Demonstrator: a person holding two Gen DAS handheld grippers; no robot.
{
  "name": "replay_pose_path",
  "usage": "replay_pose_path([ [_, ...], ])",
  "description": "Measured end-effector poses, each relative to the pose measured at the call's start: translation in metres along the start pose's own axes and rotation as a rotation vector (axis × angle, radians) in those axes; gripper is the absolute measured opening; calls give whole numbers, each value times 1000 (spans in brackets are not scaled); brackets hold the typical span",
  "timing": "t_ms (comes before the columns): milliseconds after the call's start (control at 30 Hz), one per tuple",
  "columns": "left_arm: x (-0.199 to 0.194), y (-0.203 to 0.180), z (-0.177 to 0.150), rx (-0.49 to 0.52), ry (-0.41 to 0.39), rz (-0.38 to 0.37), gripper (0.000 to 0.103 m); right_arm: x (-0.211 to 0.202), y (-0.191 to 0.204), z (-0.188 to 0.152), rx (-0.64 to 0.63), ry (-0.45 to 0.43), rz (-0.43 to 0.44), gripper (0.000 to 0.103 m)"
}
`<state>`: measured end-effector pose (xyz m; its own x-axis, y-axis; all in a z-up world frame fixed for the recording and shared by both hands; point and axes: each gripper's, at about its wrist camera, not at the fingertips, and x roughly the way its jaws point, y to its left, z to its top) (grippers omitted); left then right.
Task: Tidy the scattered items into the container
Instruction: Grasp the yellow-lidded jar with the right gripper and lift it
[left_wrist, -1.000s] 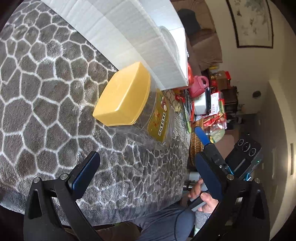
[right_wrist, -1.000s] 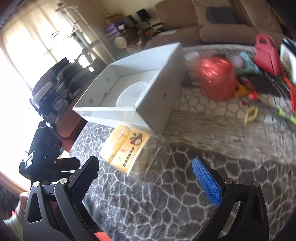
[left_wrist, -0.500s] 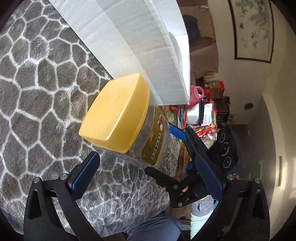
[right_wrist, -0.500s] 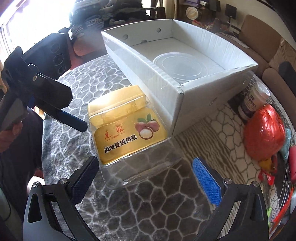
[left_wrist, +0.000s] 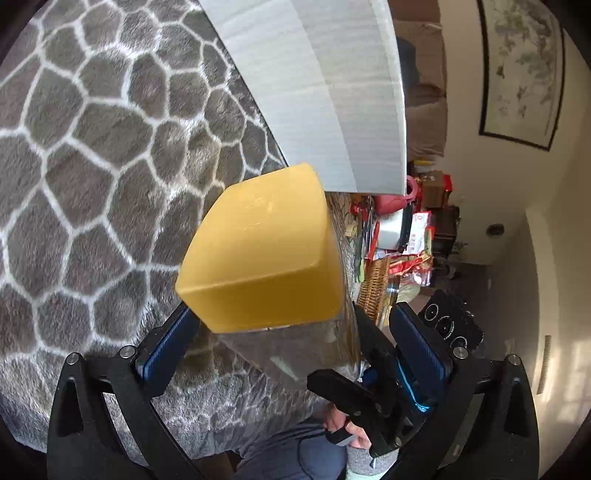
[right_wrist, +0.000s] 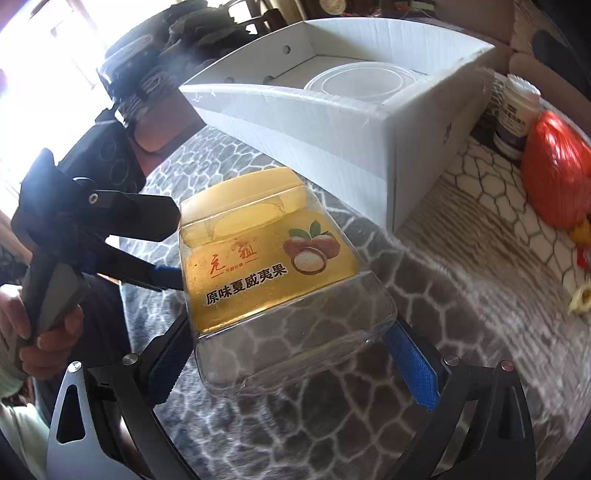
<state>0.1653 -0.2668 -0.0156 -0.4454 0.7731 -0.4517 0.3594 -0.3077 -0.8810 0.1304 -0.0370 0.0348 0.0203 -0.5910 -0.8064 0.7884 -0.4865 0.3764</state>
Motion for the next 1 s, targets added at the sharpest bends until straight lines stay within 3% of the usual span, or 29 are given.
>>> replay_pose_path([
  [133, 4, 3, -15, 18, -20, -22, 103, -10, 13, -34, 184, -46, 101, 97],
  [267, 4, 2, -26, 24, -27, 12, 101, -15, 44, -56, 165, -42, 16, 96],
  [400, 3, -1, -32, 20, 0, 32, 101, -20, 64, -67, 171, -49, 23, 95],
  [500, 5, -3, -34, 54, 30, 127, 101, -18, 73, -68, 158, -23, -12, 95],
  [567, 4, 2, -37, 69, 38, 178, 97, -14, 76, -69, 165, 3, -20, 96],
  [633, 1, 2, -38, 72, 23, 232, 74, -10, 80, -72, 168, 13, -34, 96],
  [900, -6, -3, -47, 108, 31, 232, 67, 2, 85, -75, 208, -19, -58, 96],
  [1000, -6, -20, -46, 137, 34, 220, 65, -2, 78, -72, 236, -38, -40, 92],
])
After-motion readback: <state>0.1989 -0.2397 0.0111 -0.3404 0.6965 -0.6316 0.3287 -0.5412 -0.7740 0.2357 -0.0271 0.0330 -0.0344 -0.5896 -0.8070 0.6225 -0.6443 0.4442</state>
